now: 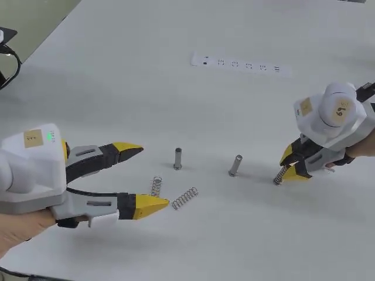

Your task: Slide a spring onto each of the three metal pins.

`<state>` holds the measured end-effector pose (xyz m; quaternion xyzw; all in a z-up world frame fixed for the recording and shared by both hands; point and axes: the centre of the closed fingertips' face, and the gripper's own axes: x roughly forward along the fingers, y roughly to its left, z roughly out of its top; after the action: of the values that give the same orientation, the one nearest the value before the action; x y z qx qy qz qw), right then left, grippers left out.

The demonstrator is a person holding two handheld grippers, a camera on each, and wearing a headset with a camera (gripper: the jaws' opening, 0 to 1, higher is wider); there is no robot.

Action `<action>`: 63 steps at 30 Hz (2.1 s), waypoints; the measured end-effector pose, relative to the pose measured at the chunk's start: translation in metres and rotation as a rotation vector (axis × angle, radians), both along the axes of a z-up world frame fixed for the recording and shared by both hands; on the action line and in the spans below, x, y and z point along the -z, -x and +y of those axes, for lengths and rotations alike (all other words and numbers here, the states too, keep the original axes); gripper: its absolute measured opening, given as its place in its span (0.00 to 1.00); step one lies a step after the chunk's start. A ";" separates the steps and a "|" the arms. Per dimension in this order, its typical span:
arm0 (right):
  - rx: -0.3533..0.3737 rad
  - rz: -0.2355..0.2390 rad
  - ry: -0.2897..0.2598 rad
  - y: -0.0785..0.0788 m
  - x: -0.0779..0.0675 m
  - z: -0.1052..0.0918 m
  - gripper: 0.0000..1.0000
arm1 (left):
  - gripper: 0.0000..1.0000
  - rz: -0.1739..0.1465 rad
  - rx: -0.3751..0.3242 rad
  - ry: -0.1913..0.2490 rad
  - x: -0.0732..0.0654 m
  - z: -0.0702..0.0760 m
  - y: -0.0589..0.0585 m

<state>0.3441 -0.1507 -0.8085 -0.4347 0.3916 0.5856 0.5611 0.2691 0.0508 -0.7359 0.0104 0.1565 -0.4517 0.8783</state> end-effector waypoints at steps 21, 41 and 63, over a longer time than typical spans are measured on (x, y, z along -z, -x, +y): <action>0.075 -0.012 -0.105 -0.002 -0.018 0.004 0.27 | 0.60 -0.003 0.005 0.002 -0.003 -0.002 -0.001; 0.192 -0.035 -0.332 -0.002 -0.049 0.013 0.32 | 0.61 -0.005 0.008 0.010 -0.008 -0.002 0.001; 0.293 0.011 -0.617 0.025 -0.074 0.025 0.36 | 0.62 -0.002 0.005 0.023 -0.010 -0.001 0.000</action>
<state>0.3196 -0.1254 -0.7343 -0.1807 0.2572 0.5919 0.7422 0.2688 0.0502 -0.7259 0.0011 0.1506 -0.4557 0.8773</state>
